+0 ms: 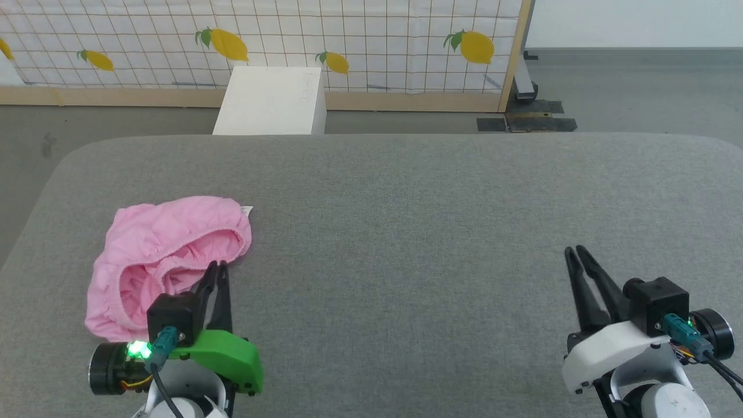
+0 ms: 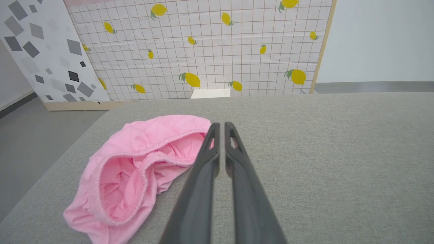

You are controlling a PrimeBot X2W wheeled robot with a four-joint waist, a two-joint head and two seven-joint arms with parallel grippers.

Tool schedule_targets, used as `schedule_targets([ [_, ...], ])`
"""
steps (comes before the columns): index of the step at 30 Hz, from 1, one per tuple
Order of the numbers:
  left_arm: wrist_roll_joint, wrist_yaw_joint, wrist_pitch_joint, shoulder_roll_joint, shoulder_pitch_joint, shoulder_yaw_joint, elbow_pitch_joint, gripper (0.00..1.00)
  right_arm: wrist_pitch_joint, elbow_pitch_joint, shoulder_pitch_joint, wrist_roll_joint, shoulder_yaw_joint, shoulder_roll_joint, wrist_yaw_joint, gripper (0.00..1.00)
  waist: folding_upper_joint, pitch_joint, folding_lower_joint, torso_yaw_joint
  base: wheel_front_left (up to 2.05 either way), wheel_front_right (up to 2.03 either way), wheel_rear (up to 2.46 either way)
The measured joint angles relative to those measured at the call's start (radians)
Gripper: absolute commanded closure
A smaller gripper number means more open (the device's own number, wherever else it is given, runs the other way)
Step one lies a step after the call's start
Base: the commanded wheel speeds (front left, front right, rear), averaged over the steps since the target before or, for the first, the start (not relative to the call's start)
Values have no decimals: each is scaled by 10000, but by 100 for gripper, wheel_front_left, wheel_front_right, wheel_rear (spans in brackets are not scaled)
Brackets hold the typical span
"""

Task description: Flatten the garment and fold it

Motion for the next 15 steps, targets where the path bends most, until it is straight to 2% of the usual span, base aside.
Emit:
schedule_targets([
  [15,-119,15,-192,0,-6,-155,219,0,-182,251,0,307,-61,-2,0,0,0,5,0,18,0,0,0],
])
